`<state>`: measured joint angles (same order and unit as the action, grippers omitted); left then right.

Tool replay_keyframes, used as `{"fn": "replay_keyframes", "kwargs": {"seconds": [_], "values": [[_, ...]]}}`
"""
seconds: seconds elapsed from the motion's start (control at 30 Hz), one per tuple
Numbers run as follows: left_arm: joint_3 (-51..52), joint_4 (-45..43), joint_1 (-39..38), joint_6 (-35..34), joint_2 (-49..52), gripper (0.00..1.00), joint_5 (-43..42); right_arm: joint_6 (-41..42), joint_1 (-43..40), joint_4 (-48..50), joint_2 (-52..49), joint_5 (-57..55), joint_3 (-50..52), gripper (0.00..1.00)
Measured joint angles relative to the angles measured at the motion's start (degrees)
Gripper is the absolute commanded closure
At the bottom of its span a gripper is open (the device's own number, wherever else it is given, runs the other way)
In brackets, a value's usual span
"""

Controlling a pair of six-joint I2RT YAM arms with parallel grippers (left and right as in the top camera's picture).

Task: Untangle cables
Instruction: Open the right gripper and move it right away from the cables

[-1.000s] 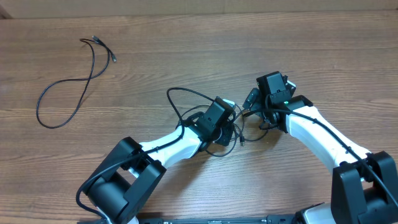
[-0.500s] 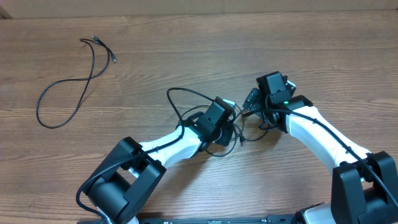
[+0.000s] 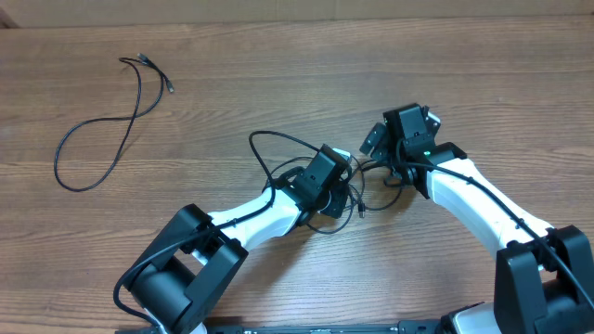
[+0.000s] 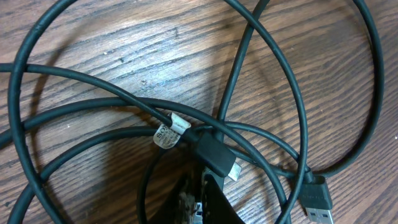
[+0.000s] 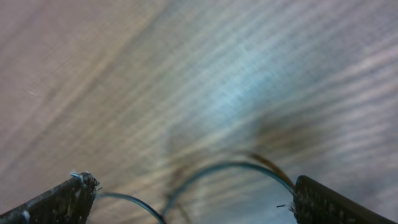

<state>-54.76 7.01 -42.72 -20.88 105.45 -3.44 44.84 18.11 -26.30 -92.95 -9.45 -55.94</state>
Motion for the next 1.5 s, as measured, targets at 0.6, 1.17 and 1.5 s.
{"fn": "replay_keyframes", "kwargs": {"seconds": [0.6,1.17,1.5], "values": [[0.0,0.1,0.0,0.0,0.0,0.91,-0.2,0.0,0.0,-0.2,0.0,0.0,0.0,0.00],[0.0,0.2,0.0,0.0,0.0,0.89,-0.2,-1.8,-10.9,-8.6,0.0,0.5,0.0,0.00],[0.0,0.2,0.0,0.0,0.0,0.93,-0.6,-4.0,-19.1,-11.8,0.0,0.5,0.0,0.00]]}}
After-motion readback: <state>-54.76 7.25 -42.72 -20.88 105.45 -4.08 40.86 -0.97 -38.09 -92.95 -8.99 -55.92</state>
